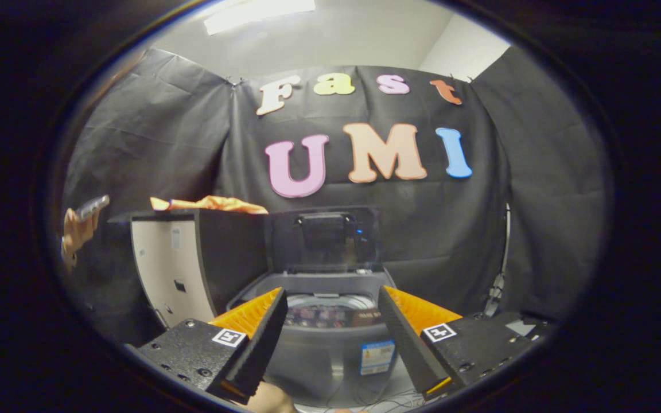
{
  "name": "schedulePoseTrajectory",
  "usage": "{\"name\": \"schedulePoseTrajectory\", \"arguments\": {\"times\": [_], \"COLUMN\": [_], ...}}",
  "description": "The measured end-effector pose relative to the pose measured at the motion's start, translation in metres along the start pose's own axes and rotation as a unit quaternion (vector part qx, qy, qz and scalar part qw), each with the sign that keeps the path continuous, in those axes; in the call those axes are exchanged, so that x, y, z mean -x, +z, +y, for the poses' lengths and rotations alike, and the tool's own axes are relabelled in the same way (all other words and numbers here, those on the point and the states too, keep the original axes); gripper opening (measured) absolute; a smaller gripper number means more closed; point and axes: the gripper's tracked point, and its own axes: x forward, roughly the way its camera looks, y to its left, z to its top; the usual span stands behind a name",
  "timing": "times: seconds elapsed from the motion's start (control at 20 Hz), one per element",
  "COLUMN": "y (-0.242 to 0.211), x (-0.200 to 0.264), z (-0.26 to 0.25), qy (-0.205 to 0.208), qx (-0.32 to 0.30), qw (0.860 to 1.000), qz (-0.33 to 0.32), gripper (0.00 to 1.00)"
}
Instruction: Put the clothes into the washing machine and then close the washing machine lid.
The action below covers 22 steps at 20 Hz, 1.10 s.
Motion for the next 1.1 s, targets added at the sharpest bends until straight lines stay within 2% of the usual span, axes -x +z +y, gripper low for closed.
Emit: {"name": "schedulePoseTrajectory", "arguments": {"times": [0.3, 0.65, 0.9, 1.1], "y": [0.087, 0.136, 0.144, 0.101], "x": [-0.089, -0.179, -0.238, -0.279], "z": [0.100, 0.235, 0.306, 0.349], "qy": [0.080, 0.181, 0.206, 0.207], "qx": [0.017, -0.006, 0.037, 0.034], "qw": [0.996, 0.983, 0.977, 0.968], "qz": [-0.026, -0.009, 0.036, 0.140], "gripper": [0.96, 0.97, 0.97, 0.98]}}
